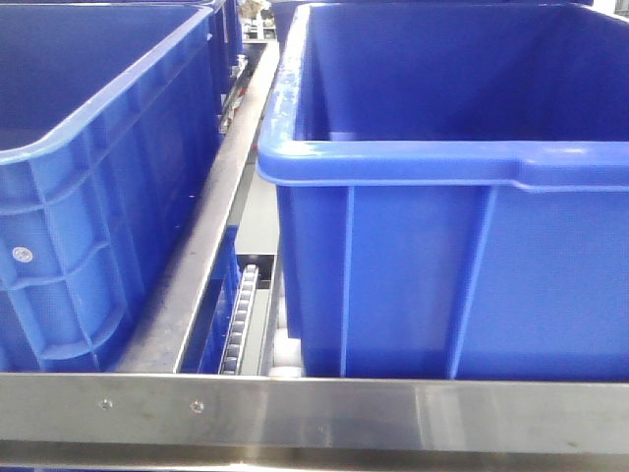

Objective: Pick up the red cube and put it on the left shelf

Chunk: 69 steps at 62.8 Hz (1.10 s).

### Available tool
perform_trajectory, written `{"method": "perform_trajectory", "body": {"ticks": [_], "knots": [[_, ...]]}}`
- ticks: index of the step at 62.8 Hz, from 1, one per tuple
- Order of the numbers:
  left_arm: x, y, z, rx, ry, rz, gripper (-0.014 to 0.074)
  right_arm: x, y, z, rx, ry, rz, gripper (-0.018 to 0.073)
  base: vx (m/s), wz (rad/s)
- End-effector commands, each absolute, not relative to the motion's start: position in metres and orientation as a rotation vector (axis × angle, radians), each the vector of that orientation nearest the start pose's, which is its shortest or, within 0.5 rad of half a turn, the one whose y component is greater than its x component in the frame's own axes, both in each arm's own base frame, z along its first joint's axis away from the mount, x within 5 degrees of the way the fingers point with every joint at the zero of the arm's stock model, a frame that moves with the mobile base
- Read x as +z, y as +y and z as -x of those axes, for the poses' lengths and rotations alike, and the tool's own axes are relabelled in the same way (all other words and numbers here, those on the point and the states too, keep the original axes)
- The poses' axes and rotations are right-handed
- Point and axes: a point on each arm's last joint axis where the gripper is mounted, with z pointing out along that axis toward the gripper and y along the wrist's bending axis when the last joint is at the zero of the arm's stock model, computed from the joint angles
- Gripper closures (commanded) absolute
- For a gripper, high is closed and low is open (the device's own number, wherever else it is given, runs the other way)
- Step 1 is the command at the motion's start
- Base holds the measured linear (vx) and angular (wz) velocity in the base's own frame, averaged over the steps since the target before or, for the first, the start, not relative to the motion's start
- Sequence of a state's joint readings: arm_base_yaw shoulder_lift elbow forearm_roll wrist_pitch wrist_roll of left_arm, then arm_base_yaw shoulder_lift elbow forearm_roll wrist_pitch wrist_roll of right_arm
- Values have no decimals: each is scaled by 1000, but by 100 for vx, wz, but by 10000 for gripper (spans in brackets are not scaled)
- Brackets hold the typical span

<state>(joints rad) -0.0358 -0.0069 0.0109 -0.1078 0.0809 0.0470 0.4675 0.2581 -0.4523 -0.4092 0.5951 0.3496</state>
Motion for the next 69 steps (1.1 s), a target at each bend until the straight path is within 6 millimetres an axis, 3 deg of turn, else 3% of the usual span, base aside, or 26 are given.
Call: {"method": "perform_trajectory", "body": {"ticks": [1, 69], "knots": [[203, -2, -56, -87, 1490, 29, 495, 313, 9, -61, 114, 1724, 288, 449, 3, 7], [203, -2, -56, -87, 1490, 29, 495, 320, 10, -61, 129, 1685, 290, 449, 1, 2]]}}
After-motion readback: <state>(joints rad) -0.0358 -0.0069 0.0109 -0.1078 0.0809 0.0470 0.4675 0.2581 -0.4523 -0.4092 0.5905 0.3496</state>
